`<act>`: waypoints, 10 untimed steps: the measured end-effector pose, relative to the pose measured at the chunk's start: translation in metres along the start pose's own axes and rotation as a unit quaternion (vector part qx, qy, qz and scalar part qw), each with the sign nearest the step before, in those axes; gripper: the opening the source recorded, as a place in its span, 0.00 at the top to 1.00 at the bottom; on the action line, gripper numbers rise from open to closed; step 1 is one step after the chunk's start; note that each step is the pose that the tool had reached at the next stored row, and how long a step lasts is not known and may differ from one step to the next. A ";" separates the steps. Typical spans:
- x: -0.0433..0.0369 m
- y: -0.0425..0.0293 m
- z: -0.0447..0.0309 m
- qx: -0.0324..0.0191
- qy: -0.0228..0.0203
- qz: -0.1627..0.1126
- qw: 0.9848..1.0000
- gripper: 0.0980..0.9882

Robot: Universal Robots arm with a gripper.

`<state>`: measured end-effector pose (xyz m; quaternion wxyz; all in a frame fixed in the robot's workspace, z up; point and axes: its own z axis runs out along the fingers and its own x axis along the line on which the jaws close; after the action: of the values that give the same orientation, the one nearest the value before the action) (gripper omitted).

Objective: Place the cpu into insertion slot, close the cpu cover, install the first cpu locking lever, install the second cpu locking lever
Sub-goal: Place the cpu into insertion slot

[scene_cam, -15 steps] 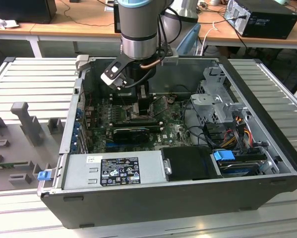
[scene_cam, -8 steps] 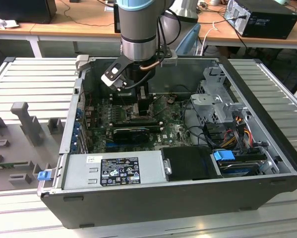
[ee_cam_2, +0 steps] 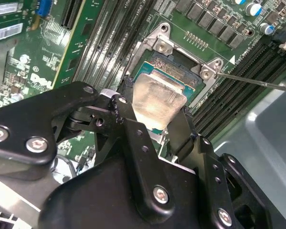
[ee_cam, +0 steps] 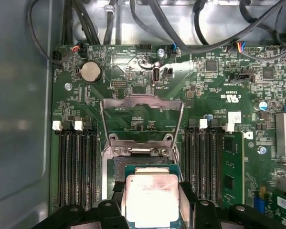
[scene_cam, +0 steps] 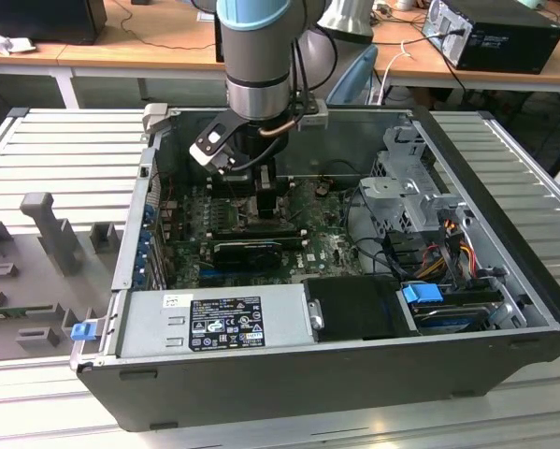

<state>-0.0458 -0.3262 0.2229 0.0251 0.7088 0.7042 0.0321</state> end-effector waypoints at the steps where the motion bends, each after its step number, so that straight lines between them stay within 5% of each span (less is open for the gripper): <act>1: 0.0006 -0.0001 0.0012 0.000 0.000 0.000 1.000 0.52; 10: 0.0080 -0.0020 0.0146 0.000 0.000 0.000 1.000 0.52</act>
<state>-0.0466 -0.3181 0.2083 0.0249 0.7088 0.7042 0.0318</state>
